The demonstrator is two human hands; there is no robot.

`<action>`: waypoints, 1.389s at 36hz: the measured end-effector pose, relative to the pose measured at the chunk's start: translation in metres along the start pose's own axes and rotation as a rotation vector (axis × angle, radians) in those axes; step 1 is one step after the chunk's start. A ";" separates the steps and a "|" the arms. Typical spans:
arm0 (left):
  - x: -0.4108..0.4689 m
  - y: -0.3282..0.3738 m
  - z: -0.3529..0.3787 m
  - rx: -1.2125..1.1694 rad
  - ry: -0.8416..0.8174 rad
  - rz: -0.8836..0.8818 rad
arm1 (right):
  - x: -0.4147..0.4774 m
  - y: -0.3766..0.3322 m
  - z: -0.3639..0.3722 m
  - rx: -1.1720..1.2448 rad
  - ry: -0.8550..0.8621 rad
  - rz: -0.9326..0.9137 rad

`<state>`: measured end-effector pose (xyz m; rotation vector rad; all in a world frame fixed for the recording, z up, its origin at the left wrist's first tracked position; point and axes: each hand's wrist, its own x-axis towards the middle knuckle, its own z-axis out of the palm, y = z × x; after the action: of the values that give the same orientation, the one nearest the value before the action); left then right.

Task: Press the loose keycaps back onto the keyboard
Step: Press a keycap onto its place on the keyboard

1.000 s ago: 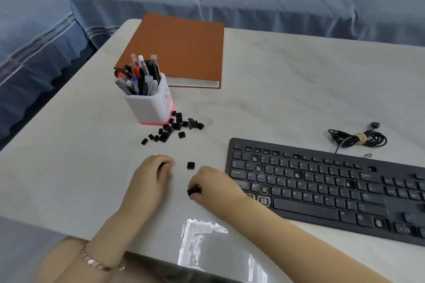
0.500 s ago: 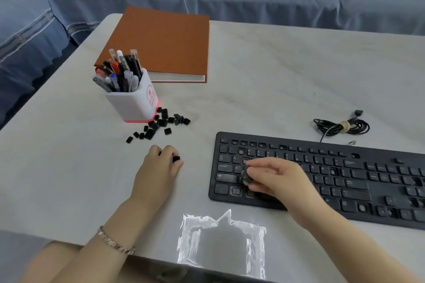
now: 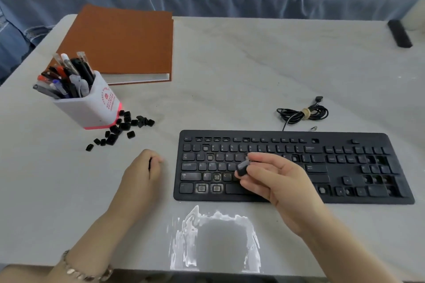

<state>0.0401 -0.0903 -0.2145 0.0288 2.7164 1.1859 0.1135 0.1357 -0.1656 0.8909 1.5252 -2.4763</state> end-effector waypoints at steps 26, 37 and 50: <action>-0.034 0.066 0.068 -0.052 -0.168 0.147 | -0.005 -0.011 -0.154 -1.007 0.320 -0.432; -0.044 0.061 0.068 0.009 -0.201 0.173 | 0.007 -0.004 -0.169 -1.154 0.205 -0.515; -0.040 0.051 0.064 -0.062 0.032 0.154 | 0.009 0.008 -0.116 -1.112 0.063 -0.585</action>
<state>0.0878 -0.0127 -0.2134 0.2163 2.7461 1.3219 0.1587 0.2317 -0.2146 0.3152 2.9407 -1.2998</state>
